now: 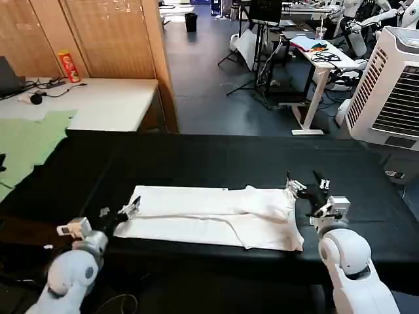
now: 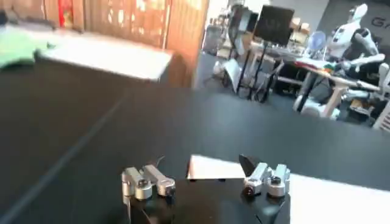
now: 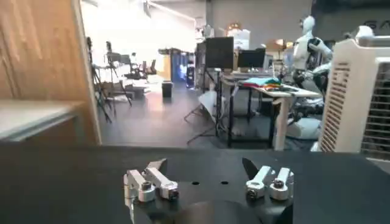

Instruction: Fold and organize the clothes.

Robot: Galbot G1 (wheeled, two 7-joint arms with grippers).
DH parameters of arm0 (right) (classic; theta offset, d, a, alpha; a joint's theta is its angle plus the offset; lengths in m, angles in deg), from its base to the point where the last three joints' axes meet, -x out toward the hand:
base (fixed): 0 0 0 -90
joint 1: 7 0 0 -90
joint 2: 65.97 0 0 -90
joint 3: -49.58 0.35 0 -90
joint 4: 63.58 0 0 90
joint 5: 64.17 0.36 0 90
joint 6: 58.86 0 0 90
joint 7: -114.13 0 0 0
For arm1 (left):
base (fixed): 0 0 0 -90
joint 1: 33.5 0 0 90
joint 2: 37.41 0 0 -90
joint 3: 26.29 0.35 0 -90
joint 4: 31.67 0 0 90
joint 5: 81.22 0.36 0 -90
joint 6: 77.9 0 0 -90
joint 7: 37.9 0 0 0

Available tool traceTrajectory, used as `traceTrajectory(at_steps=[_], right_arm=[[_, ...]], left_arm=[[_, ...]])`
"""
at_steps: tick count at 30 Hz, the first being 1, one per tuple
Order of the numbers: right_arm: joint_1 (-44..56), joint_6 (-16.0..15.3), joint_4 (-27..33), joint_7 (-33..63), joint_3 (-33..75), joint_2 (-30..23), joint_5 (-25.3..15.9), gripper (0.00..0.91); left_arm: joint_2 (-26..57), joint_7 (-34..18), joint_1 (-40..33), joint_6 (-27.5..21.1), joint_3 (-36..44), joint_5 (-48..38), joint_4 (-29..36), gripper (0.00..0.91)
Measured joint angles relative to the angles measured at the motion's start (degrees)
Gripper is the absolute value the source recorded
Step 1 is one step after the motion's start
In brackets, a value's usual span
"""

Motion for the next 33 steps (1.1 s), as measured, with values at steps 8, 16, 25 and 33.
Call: traceTrajectory(at_steps=[8,16,25,33], right_arm=[[0.94,0.24,-1.37,-0.20,0.43,0.09,0.09,0.878],[1.24,0.37,-1.70,-0.32,0.20,-0.74,-0.44,0.878],[1.67,0.37,-2.49,-0.54,0.13,-1.34,-1.31,0.878],[2.29,0.36,-2.67,-0.37,0.42,-2.07,-1.81,0.878]], left_arm=[[-1.51,-0.09,0.47,0.10,0.97,2.46,-1.36,0.517],[-1.77,-0.02,0.82,0.39,1.56,4.05,-1.83,0.088],[-1.57,-0.42,-0.46,-1.47,2.00,9.22,-1.87,0.000],[2.13,1.02,-1.31,1.77,-0.37,19.32,-4.07,0.000]])
